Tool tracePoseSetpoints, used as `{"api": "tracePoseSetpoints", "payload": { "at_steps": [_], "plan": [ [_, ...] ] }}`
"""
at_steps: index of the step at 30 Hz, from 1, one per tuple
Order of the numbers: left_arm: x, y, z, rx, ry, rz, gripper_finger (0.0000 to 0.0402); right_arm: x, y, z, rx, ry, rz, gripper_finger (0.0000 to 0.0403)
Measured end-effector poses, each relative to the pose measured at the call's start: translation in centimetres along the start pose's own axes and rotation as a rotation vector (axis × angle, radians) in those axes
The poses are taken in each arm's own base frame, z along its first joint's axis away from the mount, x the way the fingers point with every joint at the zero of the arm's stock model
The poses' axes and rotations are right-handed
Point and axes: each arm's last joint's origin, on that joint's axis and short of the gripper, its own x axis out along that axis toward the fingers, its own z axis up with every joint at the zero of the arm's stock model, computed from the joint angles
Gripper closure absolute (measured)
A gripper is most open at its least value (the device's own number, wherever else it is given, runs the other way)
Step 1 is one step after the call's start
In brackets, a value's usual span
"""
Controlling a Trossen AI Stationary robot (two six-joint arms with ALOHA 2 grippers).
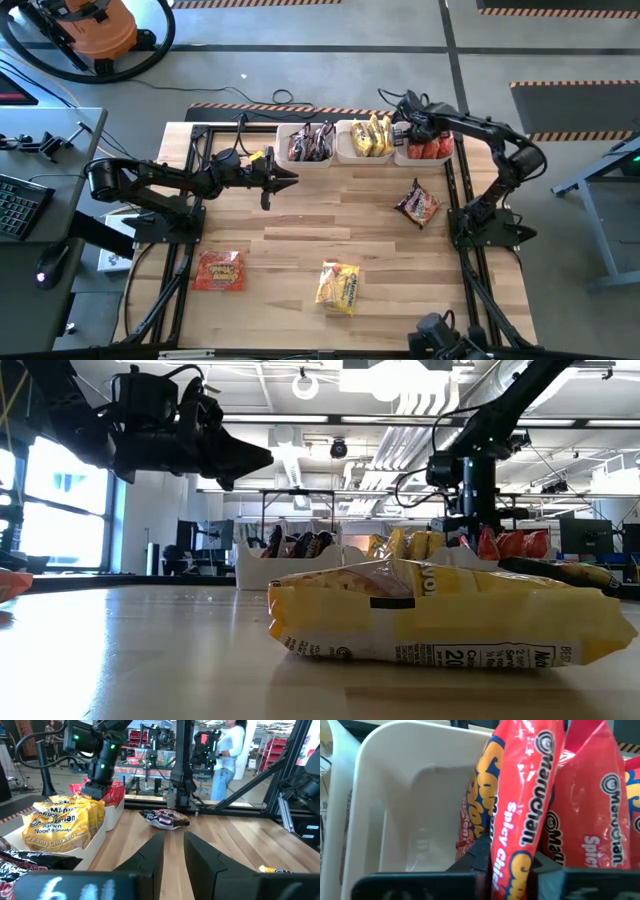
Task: Sort Maruchan noodles
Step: Put the orange noodle into the right white bin, then put the yellow noodle into the center white bin
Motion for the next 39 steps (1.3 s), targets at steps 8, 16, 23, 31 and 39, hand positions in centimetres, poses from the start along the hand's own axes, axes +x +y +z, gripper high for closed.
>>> {"api": "tracePoseSetpoints", "payload": {
  "at_steps": [8, 16, 23, 31, 39],
  "plan": [
    [0.0, 0.0, -0.2, -0.014, 0.018, -0.002, 0.0337, -1.7, 0.0, 1.7, -0.009, -0.039, -0.04, 0.0291],
    [0.0, 0.0, -0.3, -0.002, 0.026, -0.003, 0.0337, -4.8, -0.1, 3.7, -0.066, -0.076, -0.071, 0.0226],
    [0.0, 0.0, -0.4, 0.017, 0.042, -0.003, 0.0337, -7.6, 0.0, 4.6, -0.159, -0.084, -0.064, 0.0222],
    [0.0, -0.1, -0.6, 0.008, 0.061, -0.035, 0.0337, -9.1, 0.1, 1.1, -0.241, -0.239, 0.014, 0.0282],
    [0.0, -0.1, -0.7, 0.021, 0.073, -0.037, 0.0337, -10.7, 2.2, -8.1, -0.407, -0.379, 0.473, 0.0396]
  ]
}}
